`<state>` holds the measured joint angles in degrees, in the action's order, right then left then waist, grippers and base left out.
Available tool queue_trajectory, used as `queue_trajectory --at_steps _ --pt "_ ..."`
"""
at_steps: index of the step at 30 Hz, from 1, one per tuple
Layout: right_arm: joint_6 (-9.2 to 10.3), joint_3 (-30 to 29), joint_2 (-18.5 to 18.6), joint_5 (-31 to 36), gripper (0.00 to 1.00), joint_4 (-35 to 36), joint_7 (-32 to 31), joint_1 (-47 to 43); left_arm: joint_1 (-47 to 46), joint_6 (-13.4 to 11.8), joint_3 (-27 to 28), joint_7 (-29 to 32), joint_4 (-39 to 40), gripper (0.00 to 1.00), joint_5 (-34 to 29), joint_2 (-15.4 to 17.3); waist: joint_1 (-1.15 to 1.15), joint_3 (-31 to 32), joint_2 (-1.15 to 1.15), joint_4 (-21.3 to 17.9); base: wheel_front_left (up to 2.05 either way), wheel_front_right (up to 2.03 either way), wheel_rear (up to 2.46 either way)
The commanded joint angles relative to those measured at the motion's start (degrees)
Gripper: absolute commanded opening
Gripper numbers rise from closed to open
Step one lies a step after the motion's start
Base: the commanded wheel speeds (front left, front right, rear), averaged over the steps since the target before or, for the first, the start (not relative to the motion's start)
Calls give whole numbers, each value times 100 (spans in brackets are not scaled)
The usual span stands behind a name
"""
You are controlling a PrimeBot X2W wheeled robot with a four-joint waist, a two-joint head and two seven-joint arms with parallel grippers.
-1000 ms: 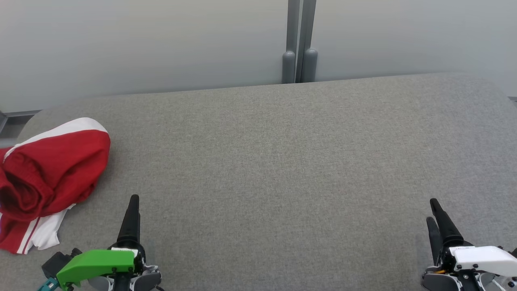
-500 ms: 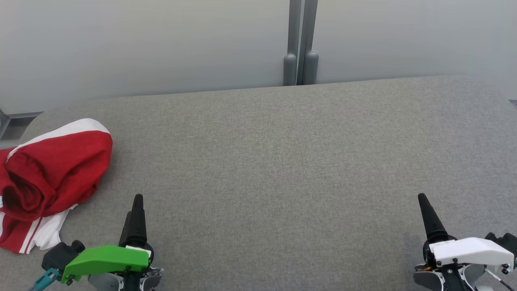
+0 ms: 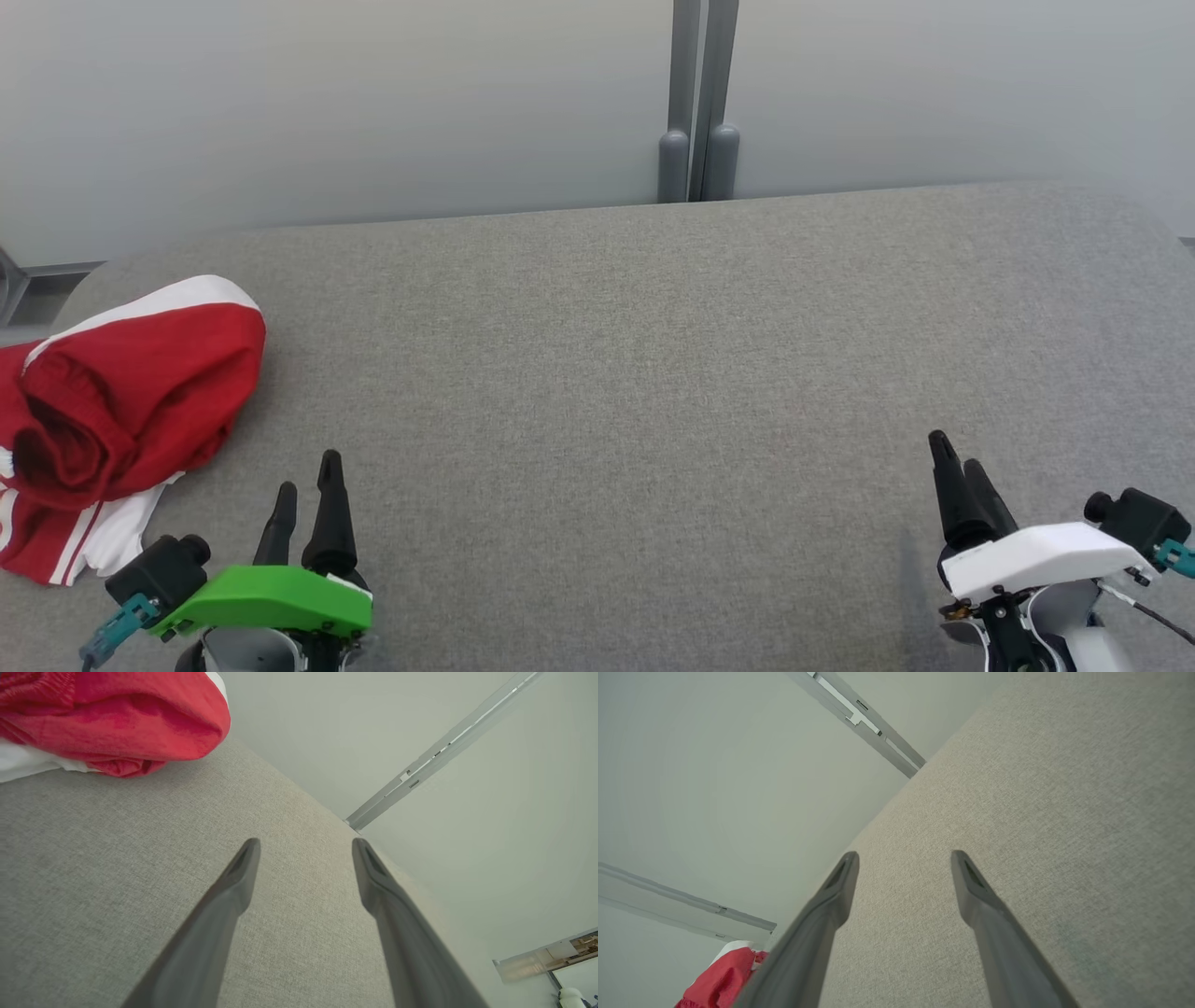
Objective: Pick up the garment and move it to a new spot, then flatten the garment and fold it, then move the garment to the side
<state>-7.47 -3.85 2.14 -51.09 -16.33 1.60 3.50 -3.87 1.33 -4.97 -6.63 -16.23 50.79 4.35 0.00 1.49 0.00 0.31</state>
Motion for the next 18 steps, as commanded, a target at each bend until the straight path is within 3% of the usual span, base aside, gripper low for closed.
queue_trajectory --at_steps 1,9,18 --pt "-2 35 46 254 100 103 9 136 -3 -36 -21 -44 78 100 -228 65 0 4 0 2 0 0 0" --pt "-2 73 52 1626 100 418 -120 76 -52 -157 -317 -173 -69 100 -1234 230 0 19 0 28 0 0 0" --pt "-2 190 58 2607 100 610 -159 37 -221 -142 -456 -290 -231 100 -1838 329 0 17 0 61 0 0 0"
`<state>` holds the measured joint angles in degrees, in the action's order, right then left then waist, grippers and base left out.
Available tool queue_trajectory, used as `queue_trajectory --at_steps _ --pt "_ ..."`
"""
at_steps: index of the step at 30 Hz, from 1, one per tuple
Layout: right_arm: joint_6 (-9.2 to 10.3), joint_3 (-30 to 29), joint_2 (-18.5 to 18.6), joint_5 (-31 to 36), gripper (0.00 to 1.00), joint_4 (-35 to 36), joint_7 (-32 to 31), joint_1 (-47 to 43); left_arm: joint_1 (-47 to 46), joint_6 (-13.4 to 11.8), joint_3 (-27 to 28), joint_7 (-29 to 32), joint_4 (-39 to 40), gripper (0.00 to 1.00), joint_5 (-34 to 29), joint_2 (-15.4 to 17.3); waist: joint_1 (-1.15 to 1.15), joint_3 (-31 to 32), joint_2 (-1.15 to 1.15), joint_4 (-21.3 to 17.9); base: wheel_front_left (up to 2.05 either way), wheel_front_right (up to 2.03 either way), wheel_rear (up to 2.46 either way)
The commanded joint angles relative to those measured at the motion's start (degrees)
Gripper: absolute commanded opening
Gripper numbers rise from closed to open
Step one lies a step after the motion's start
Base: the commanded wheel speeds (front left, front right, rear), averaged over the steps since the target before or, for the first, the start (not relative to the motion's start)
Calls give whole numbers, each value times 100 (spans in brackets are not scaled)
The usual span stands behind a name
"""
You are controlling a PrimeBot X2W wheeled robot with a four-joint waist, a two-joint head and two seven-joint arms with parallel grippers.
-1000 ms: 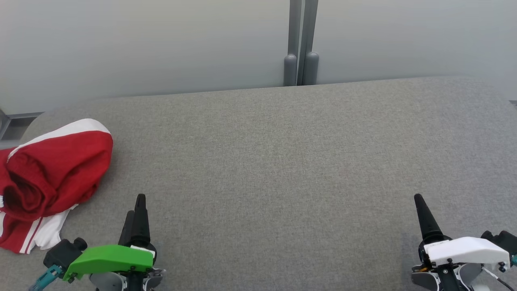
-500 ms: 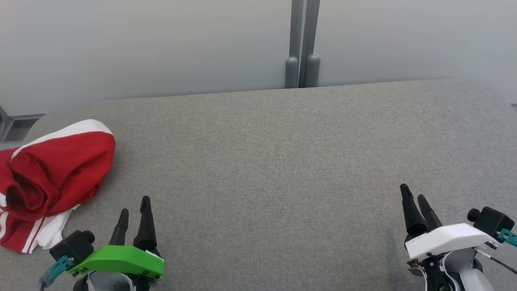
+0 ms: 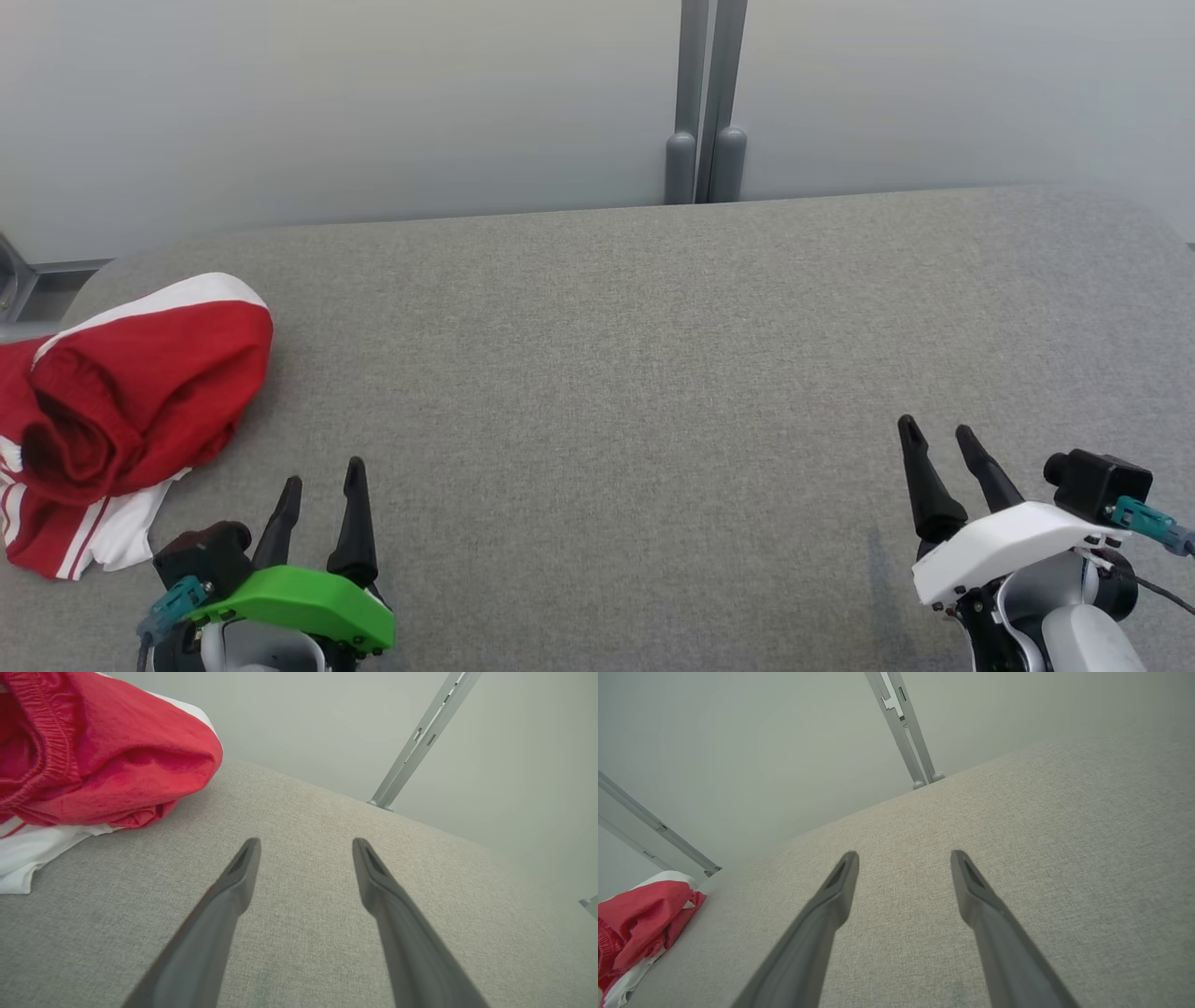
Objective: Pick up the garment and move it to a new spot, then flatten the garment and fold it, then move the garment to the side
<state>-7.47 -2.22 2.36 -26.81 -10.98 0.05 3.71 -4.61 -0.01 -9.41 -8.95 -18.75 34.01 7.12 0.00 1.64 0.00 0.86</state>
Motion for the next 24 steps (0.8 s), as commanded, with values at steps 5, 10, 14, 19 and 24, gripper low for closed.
queue_trajectory --at_steps 5,10,14,19,24 --pt "-2 33 40 238 100 85 40 -4 -212 24 -9 -94 -56 100 -340 74 0 10 0 23 0 0 0" --pt "-3 82 43 315 100 18 125 1 -239 81 -22 -107 -59 100 -499 104 0 20 0 29 0 0 0" --pt "-2 114 44 497 100 -1 166 2 -241 60 -12 -132 -47 100 -603 125 0 24 0 28 0 0 0" --pt "-2 162 47 781 100 -12 218 27 -234 14 -45 -158 -32 100 -836 173 0 28 0 22 0 0 0" --pt "-2 219 50 930 100 -30 281 57 -205 37 -64 -151 -21 100 -971 183 0 36 0 17 0 0 0"
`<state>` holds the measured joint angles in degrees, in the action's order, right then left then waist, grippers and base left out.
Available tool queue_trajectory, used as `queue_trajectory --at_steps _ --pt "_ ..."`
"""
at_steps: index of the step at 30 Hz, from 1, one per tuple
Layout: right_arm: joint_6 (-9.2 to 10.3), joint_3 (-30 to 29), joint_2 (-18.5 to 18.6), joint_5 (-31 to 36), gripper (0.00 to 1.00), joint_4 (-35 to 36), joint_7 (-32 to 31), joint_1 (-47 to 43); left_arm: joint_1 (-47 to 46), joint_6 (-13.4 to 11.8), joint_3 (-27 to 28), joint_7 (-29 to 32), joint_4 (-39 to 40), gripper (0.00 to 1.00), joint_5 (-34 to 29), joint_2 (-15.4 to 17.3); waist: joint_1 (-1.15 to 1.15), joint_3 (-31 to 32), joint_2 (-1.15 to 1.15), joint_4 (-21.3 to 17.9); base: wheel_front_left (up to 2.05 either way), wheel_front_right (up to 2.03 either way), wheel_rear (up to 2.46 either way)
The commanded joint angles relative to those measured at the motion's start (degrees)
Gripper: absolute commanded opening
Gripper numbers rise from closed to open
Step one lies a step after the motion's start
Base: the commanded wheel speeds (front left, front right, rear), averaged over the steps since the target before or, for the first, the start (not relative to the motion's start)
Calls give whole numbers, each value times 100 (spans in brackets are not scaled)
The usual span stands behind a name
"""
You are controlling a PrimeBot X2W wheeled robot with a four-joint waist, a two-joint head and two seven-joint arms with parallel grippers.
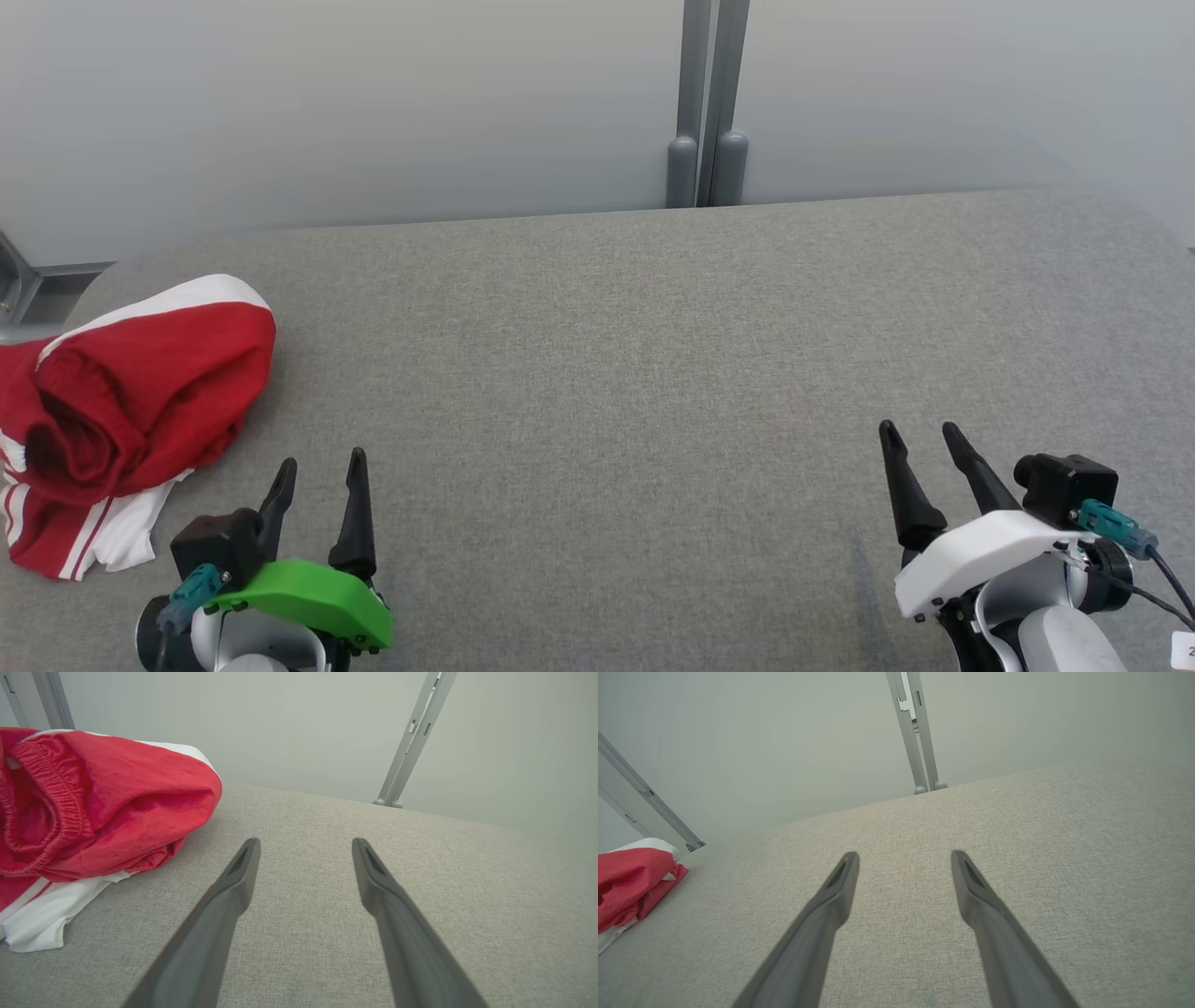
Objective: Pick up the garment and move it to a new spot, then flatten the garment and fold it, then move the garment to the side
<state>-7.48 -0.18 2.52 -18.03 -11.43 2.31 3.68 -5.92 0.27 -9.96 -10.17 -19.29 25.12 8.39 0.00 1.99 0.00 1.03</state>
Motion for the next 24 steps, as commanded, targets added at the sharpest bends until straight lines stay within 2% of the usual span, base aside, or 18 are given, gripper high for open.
queue_trajectory --at_steps 1,18,24 --pt "-1 25 35 28 100 10 65 61 -70 15 -17 -36 38 100 -122 68 0 3 0 -1 0 0 0" --pt "-2 234 43 790 100 -30 212 132 32 -127 -20 -127 78 100 -602 102 0 36 0 29 0 0 0" --pt "-2 317 45 894 100 -63 268 170 70 -79 -43 -22 86 100 -688 122 0 47 0 23 0 0 0"
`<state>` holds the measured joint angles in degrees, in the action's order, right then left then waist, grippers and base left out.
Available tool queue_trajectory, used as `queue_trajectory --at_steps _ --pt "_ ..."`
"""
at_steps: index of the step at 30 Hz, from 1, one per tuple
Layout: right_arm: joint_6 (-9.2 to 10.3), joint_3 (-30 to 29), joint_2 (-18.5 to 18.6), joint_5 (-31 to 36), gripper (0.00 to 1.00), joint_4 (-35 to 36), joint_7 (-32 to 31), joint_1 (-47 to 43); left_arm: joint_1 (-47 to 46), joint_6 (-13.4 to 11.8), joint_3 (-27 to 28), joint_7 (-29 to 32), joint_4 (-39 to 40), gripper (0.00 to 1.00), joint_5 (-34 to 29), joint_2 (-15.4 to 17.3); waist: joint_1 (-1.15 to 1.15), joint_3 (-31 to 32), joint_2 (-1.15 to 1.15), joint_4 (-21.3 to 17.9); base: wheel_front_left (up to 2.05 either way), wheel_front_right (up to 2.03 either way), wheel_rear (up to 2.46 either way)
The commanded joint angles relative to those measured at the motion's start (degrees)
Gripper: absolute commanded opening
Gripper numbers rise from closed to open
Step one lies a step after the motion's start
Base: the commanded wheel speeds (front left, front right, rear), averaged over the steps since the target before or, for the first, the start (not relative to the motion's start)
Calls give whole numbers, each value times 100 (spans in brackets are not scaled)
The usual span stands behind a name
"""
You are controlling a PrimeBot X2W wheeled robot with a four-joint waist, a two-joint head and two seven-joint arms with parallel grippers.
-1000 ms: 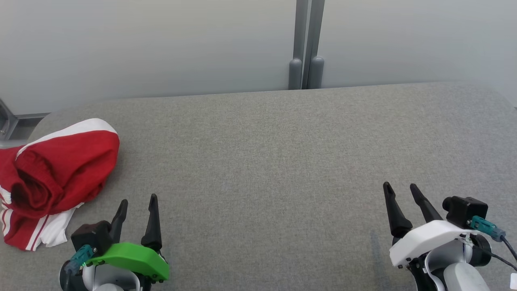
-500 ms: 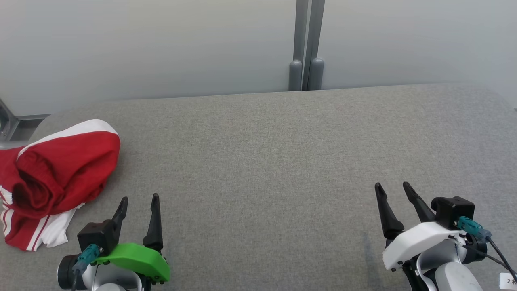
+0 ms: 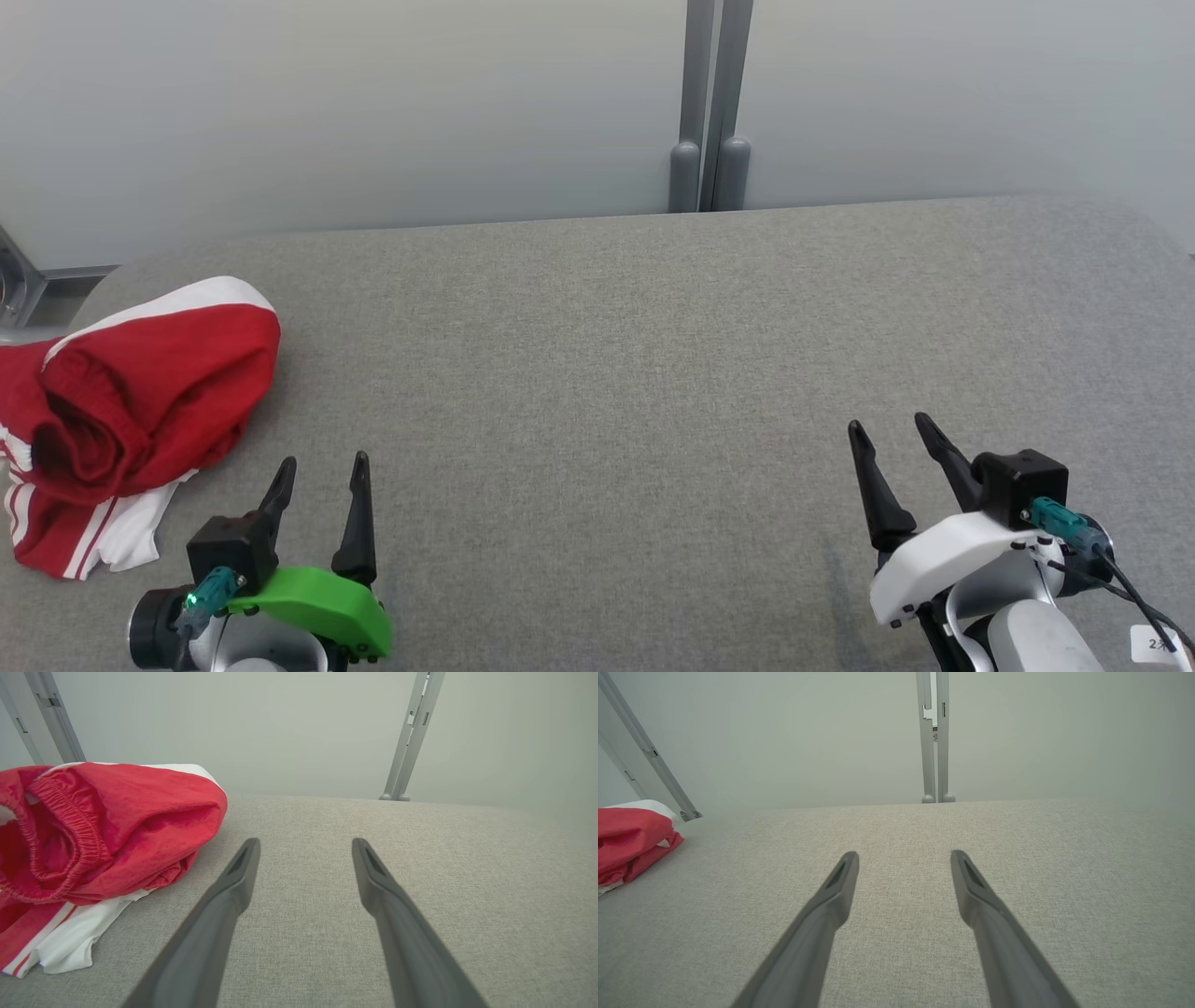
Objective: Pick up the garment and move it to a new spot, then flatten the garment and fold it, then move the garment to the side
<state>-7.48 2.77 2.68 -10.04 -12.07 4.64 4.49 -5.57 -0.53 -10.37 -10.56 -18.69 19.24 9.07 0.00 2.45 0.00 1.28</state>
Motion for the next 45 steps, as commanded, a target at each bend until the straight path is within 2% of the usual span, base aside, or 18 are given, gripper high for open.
queue_trajectory --at_steps 1,12,29,34,37,45 --pt "-2 30 30 127 100 -6 57 94 35 14 -7 21 28 100 -109 59 0 3 0 -1 0 0 0" --pt "-2 134 34 507 100 -48 135 119 74 -86 -46 -53 83 100 -398 98 0 33 0 9 0 0 0" --pt "-1 104 32 456 100 -89 173 128 83 -120 -50 -57 101 100 -162 75 0 39 0 21 0 0 0" --pt "-2 53 26 370 100 -25 188 -2 -2 -151 -23 -58 119 100 -73 15 0 53 0 274 0 0 0" --pt "-1 41 28 302 100 -8 230 -39 -52 -235 32 -83 129 100 -48 28 0 53 0 560 0 0 0" --pt "-1 158 30 120 100 -66 328 -71 81 -336 111 -83 213 100 -44 174 0 90 0 1193 0 0 0"
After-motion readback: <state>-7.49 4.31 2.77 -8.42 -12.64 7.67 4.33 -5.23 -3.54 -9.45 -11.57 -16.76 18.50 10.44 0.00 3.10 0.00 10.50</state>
